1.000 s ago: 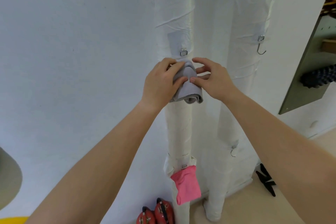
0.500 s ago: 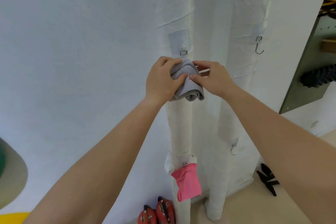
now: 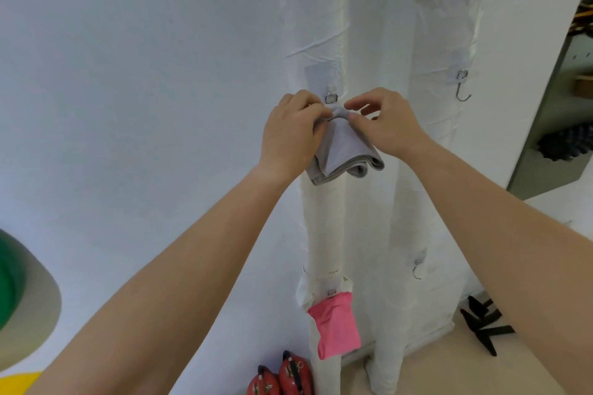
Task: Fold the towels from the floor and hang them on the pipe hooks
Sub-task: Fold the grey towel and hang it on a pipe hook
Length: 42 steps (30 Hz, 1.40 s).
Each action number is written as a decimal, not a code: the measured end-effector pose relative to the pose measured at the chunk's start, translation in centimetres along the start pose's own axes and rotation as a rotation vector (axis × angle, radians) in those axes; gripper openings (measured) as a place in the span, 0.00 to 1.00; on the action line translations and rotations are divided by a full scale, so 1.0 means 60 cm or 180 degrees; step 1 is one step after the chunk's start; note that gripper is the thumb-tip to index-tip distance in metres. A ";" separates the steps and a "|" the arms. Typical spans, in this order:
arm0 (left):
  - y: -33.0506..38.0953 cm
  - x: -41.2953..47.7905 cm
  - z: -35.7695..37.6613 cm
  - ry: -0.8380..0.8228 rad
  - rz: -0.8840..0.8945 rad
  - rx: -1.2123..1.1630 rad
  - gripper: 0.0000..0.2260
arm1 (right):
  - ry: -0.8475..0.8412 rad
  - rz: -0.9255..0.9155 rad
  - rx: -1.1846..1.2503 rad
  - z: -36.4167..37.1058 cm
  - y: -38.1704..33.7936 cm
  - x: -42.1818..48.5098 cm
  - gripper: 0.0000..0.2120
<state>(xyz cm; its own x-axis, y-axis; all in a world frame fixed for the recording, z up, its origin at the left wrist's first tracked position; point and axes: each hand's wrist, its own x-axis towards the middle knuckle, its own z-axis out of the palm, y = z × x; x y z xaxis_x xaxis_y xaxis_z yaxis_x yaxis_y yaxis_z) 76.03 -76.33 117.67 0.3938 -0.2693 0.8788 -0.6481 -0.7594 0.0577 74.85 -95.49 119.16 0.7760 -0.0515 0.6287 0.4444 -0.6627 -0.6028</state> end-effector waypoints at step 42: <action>-0.009 -0.045 0.097 0.0249 -0.0117 -0.0087 0.19 | -0.0087 -0.0295 -0.0276 0.112 0.075 -0.056 0.26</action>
<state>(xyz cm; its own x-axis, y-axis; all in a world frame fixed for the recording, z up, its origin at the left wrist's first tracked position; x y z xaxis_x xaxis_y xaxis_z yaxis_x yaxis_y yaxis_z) 79.14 -78.66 112.52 0.3662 -0.1937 0.9102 -0.6521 -0.7512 0.1025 77.25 -93.30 111.02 0.7458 0.0327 0.6654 0.4755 -0.7257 -0.4973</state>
